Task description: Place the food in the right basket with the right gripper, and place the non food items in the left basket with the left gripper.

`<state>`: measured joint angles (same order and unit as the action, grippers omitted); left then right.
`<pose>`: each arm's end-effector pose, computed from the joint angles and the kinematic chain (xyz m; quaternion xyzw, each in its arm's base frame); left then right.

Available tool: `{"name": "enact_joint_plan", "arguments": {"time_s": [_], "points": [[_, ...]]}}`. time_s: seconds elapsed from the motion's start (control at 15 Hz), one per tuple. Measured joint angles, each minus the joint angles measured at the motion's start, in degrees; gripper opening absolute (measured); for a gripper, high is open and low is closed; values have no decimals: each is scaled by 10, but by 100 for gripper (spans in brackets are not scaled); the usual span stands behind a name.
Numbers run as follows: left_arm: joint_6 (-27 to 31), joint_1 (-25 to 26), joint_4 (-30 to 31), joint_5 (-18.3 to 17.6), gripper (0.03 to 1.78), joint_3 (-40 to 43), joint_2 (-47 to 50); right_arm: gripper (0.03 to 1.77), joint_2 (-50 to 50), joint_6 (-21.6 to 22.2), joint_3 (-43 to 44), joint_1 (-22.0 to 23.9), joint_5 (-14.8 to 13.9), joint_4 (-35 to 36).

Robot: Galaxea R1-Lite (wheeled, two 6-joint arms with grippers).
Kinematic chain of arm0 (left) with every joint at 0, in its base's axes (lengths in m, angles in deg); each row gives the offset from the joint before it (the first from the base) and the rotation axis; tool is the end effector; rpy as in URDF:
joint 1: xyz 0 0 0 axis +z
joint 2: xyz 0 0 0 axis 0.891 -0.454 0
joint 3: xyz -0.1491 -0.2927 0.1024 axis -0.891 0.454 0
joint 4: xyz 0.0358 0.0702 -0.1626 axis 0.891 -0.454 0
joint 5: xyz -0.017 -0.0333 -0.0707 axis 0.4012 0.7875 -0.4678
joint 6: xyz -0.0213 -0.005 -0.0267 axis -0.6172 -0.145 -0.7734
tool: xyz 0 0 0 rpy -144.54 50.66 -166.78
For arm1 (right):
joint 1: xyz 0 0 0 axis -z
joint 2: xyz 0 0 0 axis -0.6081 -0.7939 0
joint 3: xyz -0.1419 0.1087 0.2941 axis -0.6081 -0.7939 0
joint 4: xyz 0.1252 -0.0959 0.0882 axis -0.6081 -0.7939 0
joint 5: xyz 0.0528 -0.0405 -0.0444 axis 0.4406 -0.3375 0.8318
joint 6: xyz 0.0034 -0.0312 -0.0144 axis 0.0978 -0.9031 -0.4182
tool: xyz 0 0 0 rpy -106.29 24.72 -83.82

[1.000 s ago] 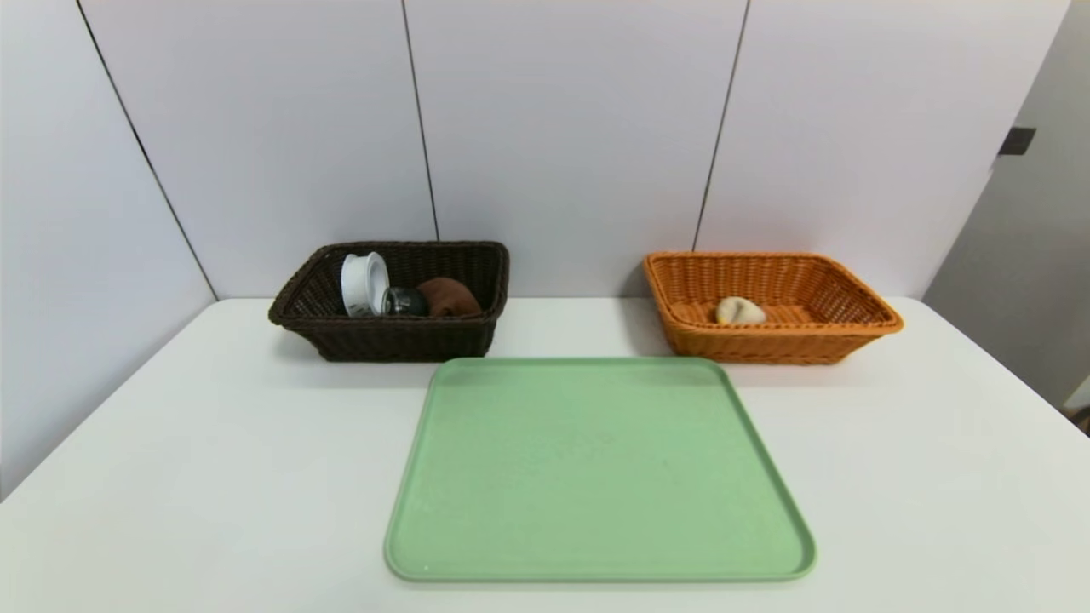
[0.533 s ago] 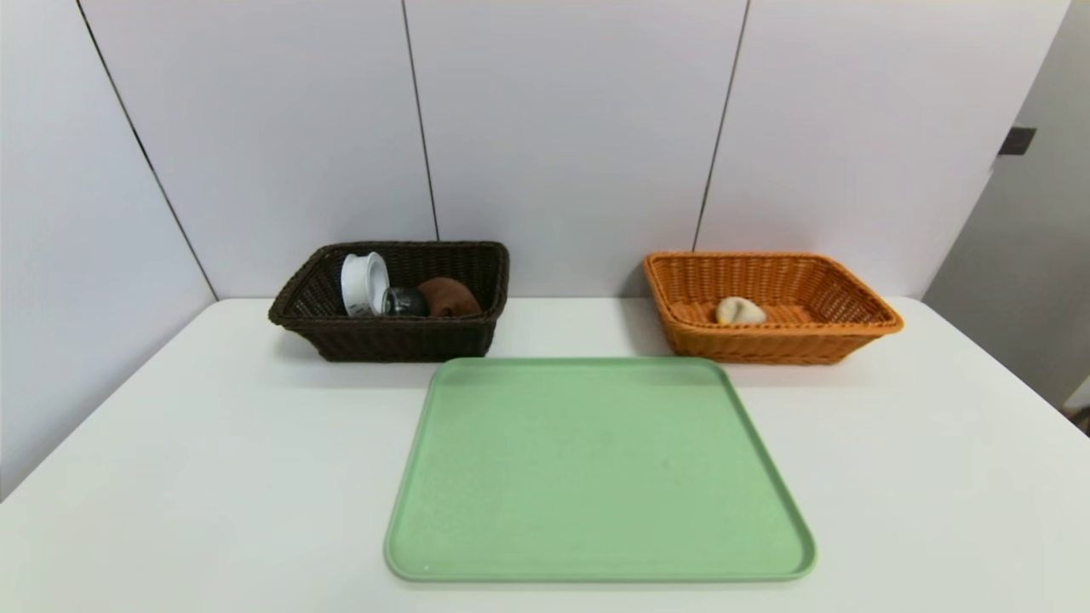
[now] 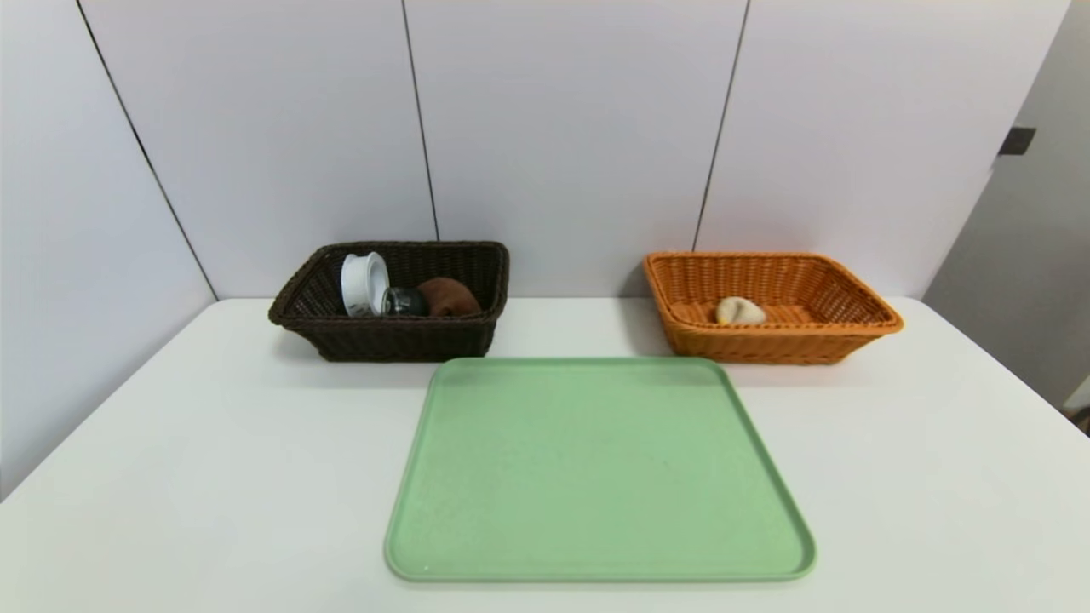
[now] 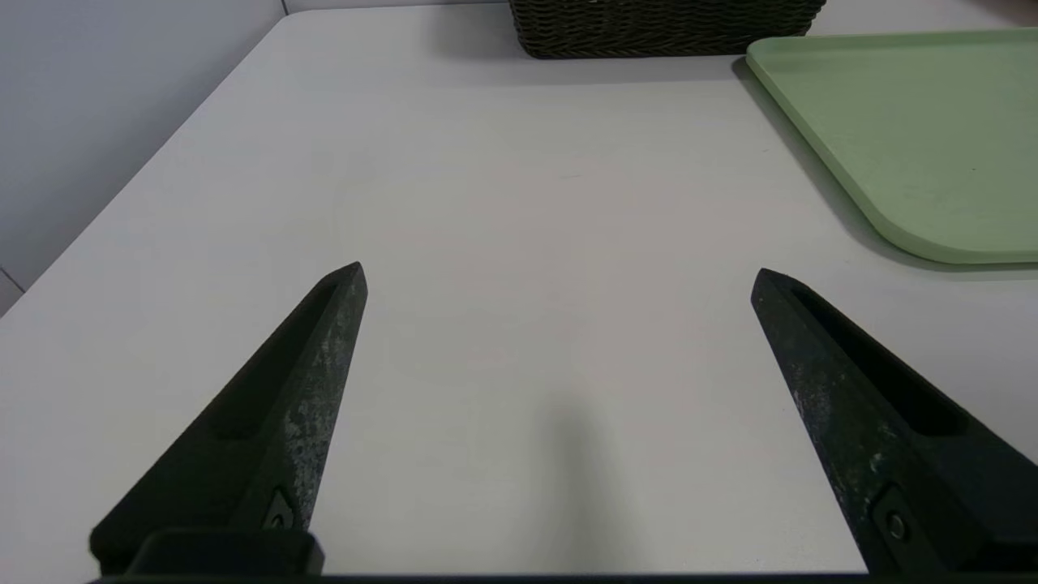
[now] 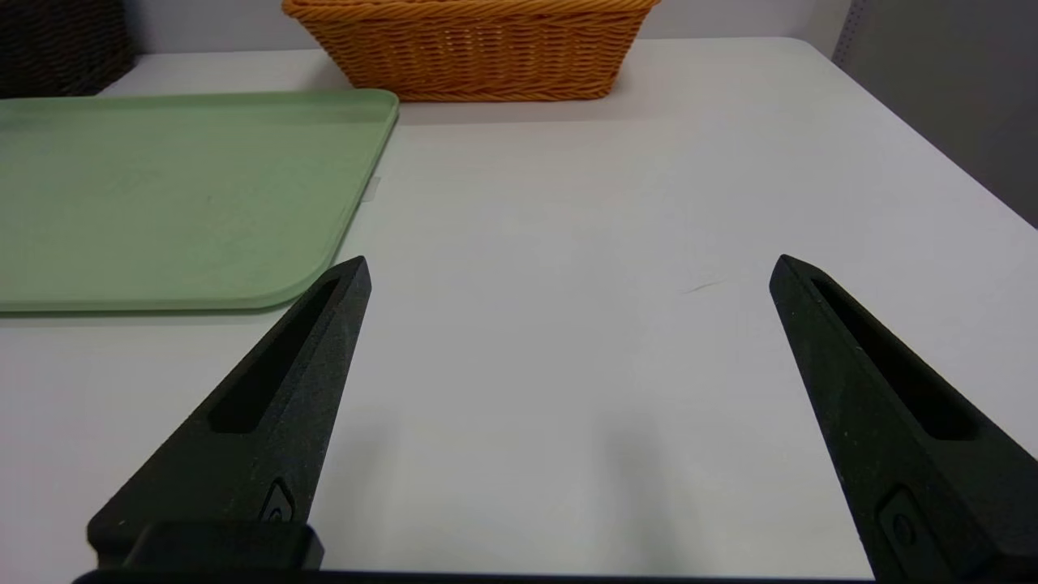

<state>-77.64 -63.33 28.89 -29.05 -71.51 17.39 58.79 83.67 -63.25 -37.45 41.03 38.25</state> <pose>-0.0655 0.0003 0.0750 0.0023 0.0009 -0.0037 1.0000 -0.0655 -0.0001 0.0754 0.0093 -0.0007 -0.0007 1.0000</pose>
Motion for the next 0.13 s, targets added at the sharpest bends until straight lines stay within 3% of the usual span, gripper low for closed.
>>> {"name": "enact_joint_plan", "arguments": {"time_s": [0.13], "points": [[0, 0, 0, 0, 169, 0, 0, 170, 0, 0, 0, 0, 0, 0]]}}
